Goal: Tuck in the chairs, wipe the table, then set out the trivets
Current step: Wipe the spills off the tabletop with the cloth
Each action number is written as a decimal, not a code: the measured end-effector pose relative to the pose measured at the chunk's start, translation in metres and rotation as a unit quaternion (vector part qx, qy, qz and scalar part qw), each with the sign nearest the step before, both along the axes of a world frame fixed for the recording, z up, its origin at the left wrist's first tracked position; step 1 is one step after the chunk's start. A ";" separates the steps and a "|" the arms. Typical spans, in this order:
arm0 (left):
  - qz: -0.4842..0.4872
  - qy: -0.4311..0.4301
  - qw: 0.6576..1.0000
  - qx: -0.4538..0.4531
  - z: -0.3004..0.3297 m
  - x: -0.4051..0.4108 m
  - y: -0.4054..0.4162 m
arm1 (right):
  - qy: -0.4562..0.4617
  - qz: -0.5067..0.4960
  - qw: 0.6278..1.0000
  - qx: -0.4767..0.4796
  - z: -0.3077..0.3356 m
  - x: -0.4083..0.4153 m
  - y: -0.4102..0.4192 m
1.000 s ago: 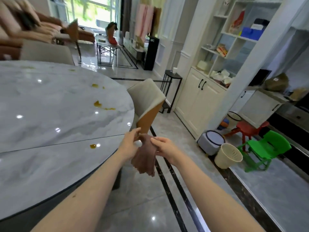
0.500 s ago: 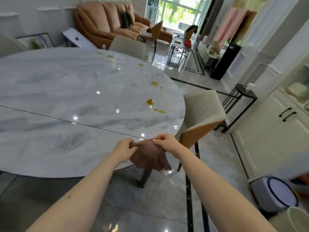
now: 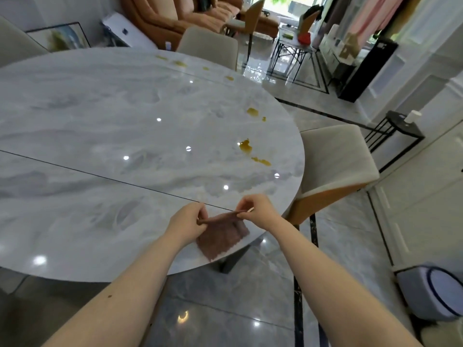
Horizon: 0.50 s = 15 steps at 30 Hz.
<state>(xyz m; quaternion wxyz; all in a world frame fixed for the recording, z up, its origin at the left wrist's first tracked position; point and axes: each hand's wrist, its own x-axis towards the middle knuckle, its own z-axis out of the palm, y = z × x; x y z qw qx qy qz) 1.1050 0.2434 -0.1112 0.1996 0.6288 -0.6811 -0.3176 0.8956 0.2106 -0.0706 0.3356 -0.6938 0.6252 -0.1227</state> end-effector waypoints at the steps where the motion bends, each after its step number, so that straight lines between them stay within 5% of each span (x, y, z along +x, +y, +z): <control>1: -0.021 -0.002 1.000 0.013 -0.004 -0.002 0.002 | 0.014 0.013 1.000 0.018 -0.001 -0.005 0.003; 4: -0.093 -0.043 0.993 0.067 -0.017 -0.005 0.009 | 0.059 0.067 0.990 0.110 -0.009 -0.017 0.015; 6: -0.100 -0.035 0.990 0.092 -0.029 -0.005 0.014 | 0.038 0.070 0.993 0.091 -0.019 -0.012 0.024; 12: 0.030 -0.104 0.992 -0.064 -0.057 0.002 0.009 | 0.069 -0.110 0.990 -0.060 -0.072 0.054 0.045; 15: 0.038 -0.183 0.981 -0.054 -0.073 0.012 -0.001 | 0.111 -0.177 0.978 -0.015 -0.094 0.087 0.049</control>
